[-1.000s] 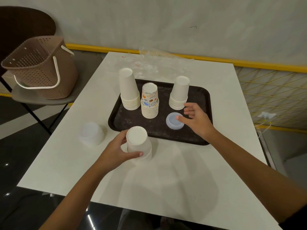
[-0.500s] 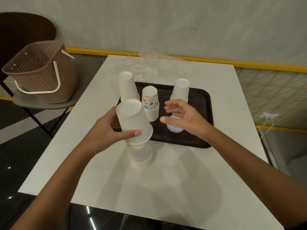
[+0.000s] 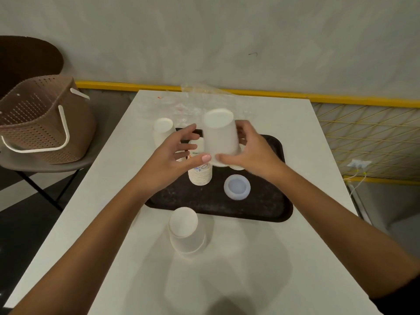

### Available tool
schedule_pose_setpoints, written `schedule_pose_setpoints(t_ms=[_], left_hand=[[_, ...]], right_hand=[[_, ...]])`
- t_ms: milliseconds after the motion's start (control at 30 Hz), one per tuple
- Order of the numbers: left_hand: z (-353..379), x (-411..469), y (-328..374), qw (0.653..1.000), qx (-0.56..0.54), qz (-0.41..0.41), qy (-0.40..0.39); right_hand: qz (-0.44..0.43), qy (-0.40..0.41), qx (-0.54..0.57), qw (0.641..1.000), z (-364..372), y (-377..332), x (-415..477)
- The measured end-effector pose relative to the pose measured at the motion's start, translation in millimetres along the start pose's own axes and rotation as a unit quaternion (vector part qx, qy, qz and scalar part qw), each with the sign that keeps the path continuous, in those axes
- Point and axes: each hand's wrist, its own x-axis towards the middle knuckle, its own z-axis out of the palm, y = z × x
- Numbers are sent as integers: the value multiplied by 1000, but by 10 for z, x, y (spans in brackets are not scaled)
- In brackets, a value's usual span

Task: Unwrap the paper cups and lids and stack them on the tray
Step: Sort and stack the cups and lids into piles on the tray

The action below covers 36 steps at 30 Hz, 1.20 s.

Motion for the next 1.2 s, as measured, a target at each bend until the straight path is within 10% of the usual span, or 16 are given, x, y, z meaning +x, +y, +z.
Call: schedule_pose_setpoints(t_ms=[300,867,1200], left_hand=[[-169,-208,-356,997,20,-78,2],[-36,-845,-774,983,19,-147,-108],[384,-961,-902,988,42,-144,-44]], right_hand=[[88,179,11,980,-115,681,607],[175,131,10,976,208,1243,494],[142,126,9,982,195,1165,-49]])
